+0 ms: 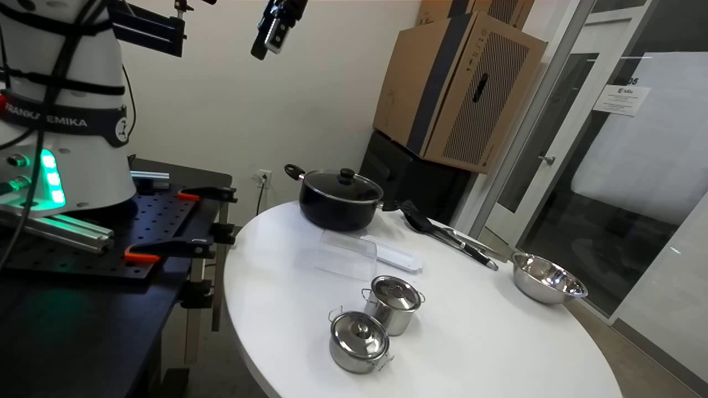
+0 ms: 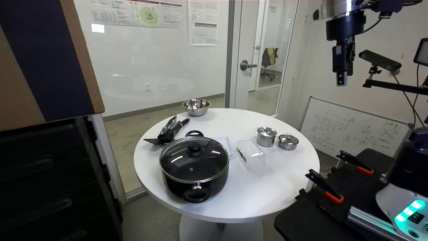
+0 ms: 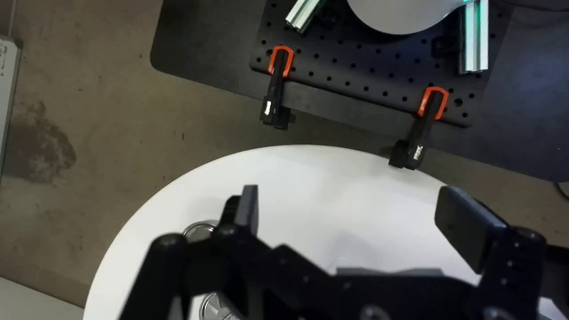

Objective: Cover the plate with the clear lid

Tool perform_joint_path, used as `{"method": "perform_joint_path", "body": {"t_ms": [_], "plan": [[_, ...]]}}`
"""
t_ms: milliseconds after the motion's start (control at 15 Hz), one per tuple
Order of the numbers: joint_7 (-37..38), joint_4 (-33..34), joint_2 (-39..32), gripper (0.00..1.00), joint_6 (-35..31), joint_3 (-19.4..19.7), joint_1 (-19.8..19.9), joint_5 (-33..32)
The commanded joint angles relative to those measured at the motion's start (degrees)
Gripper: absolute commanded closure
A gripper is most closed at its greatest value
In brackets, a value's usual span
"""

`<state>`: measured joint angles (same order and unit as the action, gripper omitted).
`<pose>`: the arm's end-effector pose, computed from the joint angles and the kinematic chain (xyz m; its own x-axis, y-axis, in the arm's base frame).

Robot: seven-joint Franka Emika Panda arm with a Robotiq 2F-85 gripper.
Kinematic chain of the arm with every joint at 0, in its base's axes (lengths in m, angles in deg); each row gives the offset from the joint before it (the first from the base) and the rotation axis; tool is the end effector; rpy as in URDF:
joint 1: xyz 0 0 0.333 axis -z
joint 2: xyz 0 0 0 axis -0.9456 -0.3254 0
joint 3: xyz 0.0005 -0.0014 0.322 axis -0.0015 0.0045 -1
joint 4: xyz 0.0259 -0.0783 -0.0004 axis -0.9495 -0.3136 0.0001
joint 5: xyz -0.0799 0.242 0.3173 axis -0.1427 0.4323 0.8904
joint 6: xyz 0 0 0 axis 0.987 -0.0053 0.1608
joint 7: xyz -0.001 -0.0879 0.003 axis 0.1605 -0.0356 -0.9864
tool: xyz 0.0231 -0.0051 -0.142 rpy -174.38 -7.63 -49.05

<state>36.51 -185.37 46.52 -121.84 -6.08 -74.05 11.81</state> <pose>0.2777 0.0163 0.3856 0.9438 0.2084 -0.2564 0.2600 -0.9474 0.1869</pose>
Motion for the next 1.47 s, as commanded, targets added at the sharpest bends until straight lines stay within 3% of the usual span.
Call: {"method": "perform_joint_path", "body": {"t_ms": [0, 267, 467, 867, 1267, 1400], "plan": [[7.04, 1.8, -5.5, 0.0, -2.09, 0.9, 1.15, 2.47], [15.16, 4.2, -15.28, 0.0, -13.71, 2.12, 4.47, 4.6], [16.66, 6.55, -24.07, 0.0, -25.14, 2.57, 5.87, 4.1], [17.8, 13.48, -40.88, 0.0, -31.16, 1.5, 5.26, 1.23], [28.29, 17.82, -52.56, 0.0, -40.64, 1.62, 2.52, -1.34], [31.89, 19.63, -53.78, 0.0, -39.1, 2.08, 0.99, -0.87]]}}
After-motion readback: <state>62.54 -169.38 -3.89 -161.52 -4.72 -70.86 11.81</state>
